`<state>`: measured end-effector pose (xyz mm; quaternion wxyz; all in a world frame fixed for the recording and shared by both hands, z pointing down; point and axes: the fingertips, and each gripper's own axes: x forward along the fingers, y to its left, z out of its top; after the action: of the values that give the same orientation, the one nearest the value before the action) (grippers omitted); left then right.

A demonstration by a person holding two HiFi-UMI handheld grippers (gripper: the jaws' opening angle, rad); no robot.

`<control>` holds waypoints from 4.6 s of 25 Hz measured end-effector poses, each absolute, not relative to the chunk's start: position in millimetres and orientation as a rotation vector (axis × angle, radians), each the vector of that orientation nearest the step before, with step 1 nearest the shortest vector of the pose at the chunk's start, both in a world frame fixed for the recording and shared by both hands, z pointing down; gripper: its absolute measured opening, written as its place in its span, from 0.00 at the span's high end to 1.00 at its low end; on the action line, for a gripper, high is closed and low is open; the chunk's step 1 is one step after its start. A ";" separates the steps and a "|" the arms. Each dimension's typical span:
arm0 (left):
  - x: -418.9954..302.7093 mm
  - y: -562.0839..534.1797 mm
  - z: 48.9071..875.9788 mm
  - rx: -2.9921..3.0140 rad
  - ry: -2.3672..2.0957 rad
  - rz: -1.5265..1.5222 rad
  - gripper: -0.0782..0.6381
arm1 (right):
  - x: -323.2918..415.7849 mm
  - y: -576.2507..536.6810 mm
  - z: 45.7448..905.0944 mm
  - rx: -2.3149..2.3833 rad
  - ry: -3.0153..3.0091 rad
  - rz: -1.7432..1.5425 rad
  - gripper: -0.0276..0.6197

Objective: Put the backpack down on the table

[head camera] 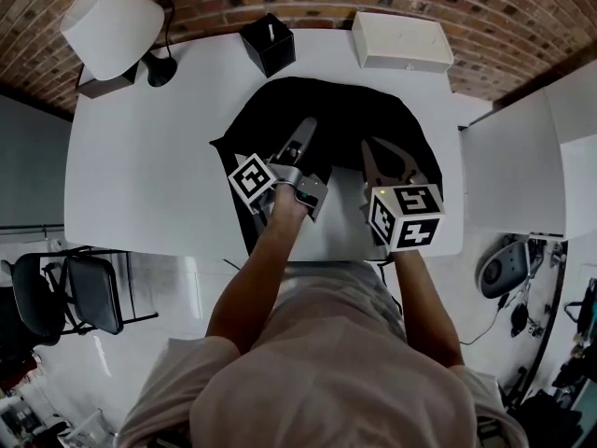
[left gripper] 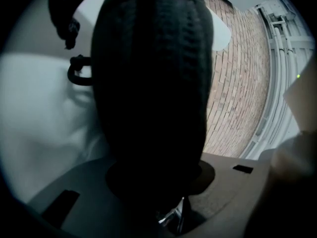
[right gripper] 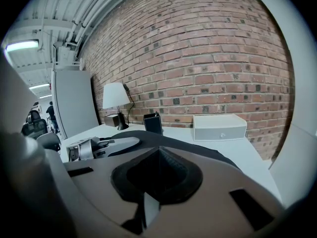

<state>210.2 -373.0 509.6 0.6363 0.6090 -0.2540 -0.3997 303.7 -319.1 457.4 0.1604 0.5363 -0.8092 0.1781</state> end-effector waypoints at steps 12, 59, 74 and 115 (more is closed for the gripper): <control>206.3 -365.3 528.5 1.374 -0.619 -0.883 0.70 | 284.2 -318.5 471.9 1.470 -2.322 0.531 0.95; 178.2 -281.1 551.2 1.360 -0.605 -0.570 0.61 | 227.9 -266.5 458.0 1.565 -2.286 0.592 0.95; 165.1 -268.1 487.8 1.646 -0.597 -0.359 0.62 | 209.1 -249.0 424.4 1.660 -2.300 0.589 0.95; 164.3 -260.3 386.5 2.503 -0.972 0.261 0.88 | 199.1 -239.8 366.4 1.750 -2.318 0.455 0.95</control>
<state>164.3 -260.3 386.5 0.2202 0.9051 -0.3513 0.0943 199.1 -239.8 366.4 0.1008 0.5923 -0.7844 0.1540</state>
